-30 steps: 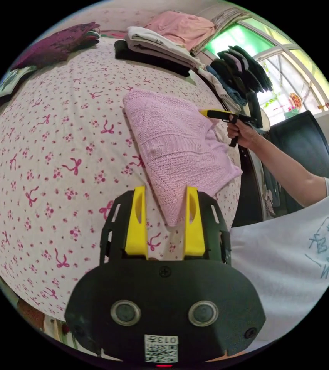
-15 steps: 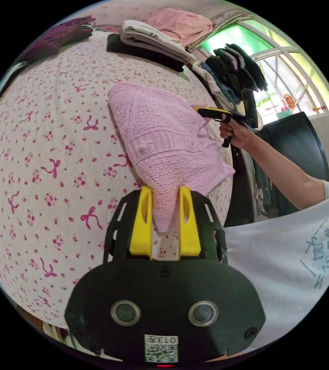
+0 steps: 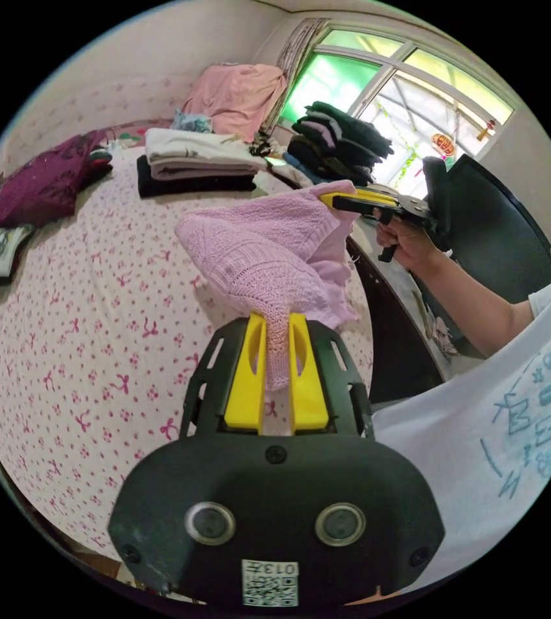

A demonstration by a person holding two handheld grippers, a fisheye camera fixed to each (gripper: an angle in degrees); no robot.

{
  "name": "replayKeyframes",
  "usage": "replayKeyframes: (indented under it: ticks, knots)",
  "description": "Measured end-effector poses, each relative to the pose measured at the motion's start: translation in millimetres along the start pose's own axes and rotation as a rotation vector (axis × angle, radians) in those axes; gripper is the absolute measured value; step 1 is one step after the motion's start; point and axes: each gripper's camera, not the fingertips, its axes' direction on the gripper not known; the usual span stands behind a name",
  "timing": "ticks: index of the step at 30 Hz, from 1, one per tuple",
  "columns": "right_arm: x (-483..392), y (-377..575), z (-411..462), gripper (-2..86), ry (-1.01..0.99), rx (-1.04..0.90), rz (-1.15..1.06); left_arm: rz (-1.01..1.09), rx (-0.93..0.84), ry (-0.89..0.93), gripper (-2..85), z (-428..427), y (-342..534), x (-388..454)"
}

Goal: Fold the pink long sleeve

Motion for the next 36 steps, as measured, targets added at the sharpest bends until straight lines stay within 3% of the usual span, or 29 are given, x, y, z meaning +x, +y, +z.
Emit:
replayKeyframes:
  ticks: [10,18,22,27,30,34,36]
  knots:
    - [102.3,-132.2,-22.6,1.6,0.151,0.161,-0.068,0.096,0.193,-0.095,6.0,-5.7,-181.2,-28.5]
    - [203.7,-263.5,49.8,2.7,0.158,0.188,-0.131,0.080,0.188,-0.248,6.0,24.4,-341.7,-87.1]
    - [243.7,-321.0,111.7,4.7,0.119,0.113,-0.102,0.001,0.131,-0.307,6.1,51.6,-393.3,-128.2]
    - [275.6,-354.4,192.2,8.0,0.027,-0.063,-0.001,-0.083,0.036,-0.327,6.9,93.0,-407.2,-162.2]
    - [299.5,-356.9,216.6,9.8,-0.039,-0.131,0.080,-0.126,0.093,-0.247,8.3,85.5,-394.1,-165.7]
    - [328.7,-343.0,181.1,6.9,-0.016,0.006,0.153,-0.113,0.137,-0.365,7.0,45.0,-369.7,-156.3]
    - [317.0,-338.5,166.0,4.5,-0.034,0.065,0.057,-0.121,0.192,-0.438,5.9,31.1,-379.0,-148.6]
